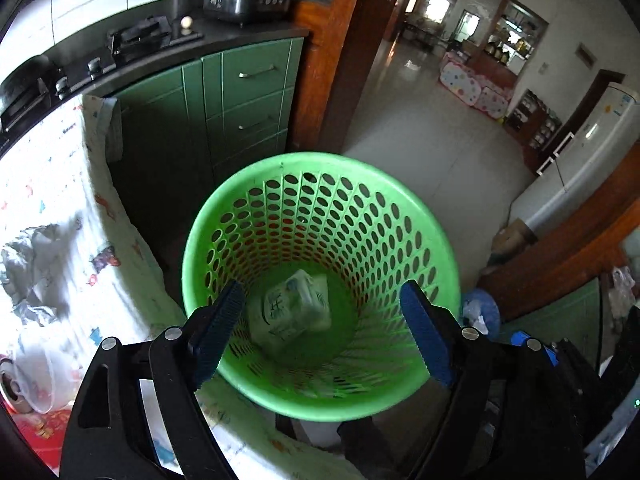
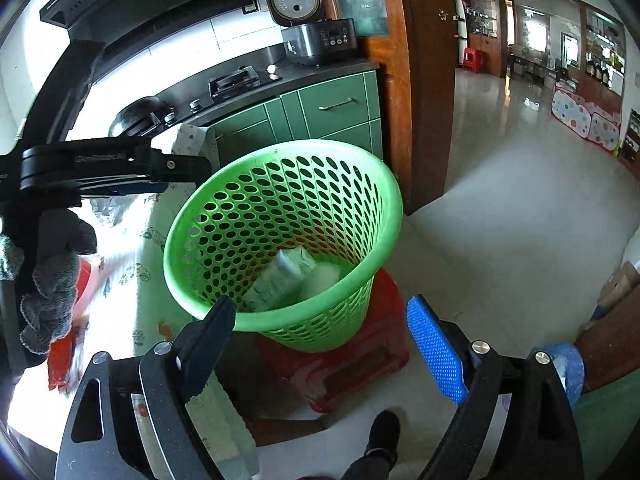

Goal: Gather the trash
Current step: 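Carry the milk carton over the green basket and open the left tool, then move the left tool back to the table and grasp the yellow snack bag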

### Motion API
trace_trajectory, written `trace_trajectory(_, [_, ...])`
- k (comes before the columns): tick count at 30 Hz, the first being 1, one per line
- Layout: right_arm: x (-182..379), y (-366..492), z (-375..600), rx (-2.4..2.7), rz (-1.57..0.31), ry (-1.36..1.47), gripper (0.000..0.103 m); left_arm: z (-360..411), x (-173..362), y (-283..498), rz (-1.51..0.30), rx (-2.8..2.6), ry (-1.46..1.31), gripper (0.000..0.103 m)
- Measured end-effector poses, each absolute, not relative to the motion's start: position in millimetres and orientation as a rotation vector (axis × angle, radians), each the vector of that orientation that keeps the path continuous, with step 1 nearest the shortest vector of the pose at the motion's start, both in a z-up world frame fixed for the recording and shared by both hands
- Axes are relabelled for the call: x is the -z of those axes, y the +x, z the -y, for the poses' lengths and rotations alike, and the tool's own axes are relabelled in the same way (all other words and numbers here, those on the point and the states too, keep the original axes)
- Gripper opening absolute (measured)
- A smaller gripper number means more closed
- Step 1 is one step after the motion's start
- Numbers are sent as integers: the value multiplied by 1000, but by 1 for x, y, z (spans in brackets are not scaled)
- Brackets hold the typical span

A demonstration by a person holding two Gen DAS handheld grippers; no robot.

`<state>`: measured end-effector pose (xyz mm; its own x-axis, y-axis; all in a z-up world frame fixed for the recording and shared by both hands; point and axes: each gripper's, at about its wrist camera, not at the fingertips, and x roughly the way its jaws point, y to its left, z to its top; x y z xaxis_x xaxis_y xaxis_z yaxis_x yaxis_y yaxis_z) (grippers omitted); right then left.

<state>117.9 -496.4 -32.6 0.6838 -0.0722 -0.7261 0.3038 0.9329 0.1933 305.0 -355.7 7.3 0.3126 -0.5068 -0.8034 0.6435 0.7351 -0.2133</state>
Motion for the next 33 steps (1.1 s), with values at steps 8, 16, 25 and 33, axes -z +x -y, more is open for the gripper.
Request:
trace_trajectory(8, [16, 108, 460, 159, -756, 296, 85, 304, -39, 266, -886, 770, 132, 80])
trace_trajectory(16, [4, 104, 413, 85, -746, 269, 85, 227, -55, 230, -810, 709, 149, 78])
trace_trajectory(25, [-4, 108, 367, -3, -743, 244, 86, 113, -64, 220, -761, 553, 58, 70])
trace_trajectory(33, [-8, 116, 332, -72, -744, 226, 86, 65, -32, 264, -925, 471, -46, 60])
